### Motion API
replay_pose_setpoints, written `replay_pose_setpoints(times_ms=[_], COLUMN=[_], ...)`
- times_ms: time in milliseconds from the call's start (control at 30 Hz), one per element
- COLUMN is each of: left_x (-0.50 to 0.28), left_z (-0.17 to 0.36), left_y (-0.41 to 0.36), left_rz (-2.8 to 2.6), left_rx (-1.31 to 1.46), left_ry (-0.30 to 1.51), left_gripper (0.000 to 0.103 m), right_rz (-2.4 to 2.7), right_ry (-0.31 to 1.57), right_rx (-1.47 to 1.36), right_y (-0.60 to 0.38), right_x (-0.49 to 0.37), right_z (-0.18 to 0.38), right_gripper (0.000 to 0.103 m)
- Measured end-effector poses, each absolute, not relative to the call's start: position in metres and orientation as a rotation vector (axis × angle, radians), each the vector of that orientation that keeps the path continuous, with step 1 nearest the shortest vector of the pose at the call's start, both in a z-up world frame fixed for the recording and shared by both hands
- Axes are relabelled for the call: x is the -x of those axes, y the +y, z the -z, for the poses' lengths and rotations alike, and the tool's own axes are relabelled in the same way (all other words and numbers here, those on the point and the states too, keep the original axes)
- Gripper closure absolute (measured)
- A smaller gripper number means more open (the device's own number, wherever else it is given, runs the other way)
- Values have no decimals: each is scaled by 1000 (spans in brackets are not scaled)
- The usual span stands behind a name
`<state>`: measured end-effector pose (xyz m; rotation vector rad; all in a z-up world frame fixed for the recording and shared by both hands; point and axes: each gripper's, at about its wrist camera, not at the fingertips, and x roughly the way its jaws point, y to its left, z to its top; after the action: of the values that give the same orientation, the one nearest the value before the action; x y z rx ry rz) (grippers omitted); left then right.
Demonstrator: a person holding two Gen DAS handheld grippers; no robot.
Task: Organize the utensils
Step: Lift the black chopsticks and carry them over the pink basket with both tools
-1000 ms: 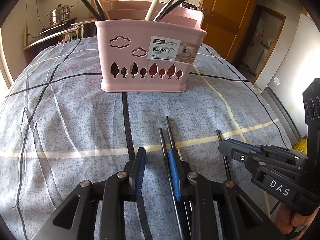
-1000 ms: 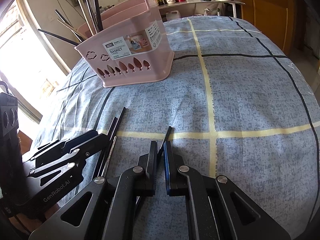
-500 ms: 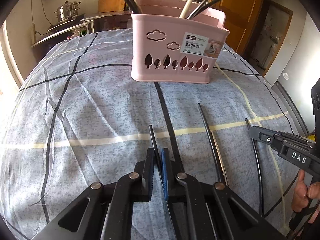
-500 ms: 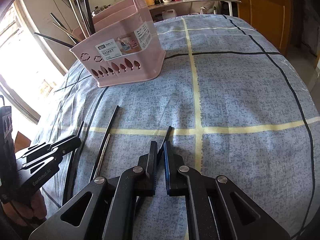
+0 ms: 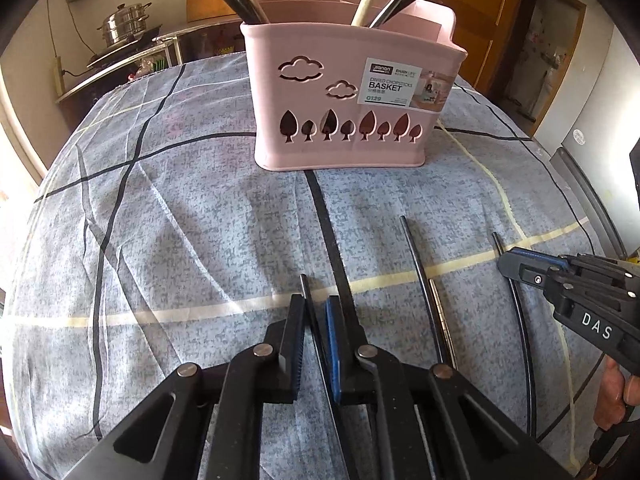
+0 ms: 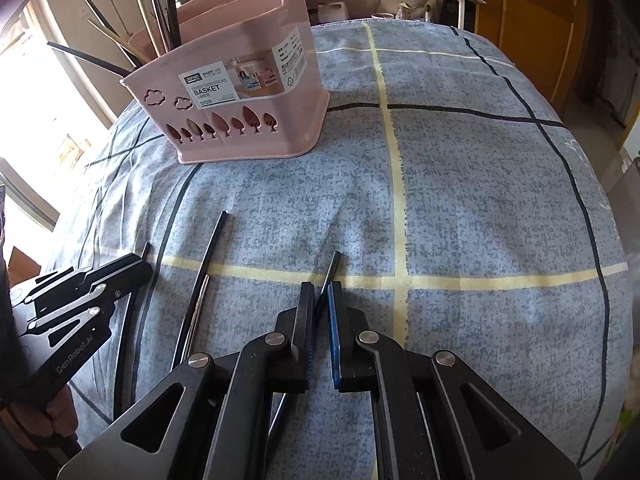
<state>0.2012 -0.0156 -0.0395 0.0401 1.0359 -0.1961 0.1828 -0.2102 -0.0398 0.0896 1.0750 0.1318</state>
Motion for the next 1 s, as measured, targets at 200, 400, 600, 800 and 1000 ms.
replay_pose_setpoints(times_ms=[200, 400, 600, 800, 1000], left_x=[-206, -209, -213, -211, -207], left_z=[30, -13, -62, -103, -135], left_y=[-9, -5, 1, 4, 3], left_rz=[216, 254, 270, 283, 299], left_rx=[10, 38, 56, 52, 44], left_ry=[1032, 934, 831, 740, 665], left_gripper=[98, 99, 99, 99, 99], right_rz=[-173, -205, -216, -214, -222], right_ry=[1047, 945, 826, 724, 642], right_rx=[-105, -98, -101, -97, -88], right_y=[-209, -203, -204, -206, -205], right_x=[-181, -181, -182, -179, -172], right_z=[26, -13, -60, -99, -127], right_gripper=[98, 98, 99, 99, 99])
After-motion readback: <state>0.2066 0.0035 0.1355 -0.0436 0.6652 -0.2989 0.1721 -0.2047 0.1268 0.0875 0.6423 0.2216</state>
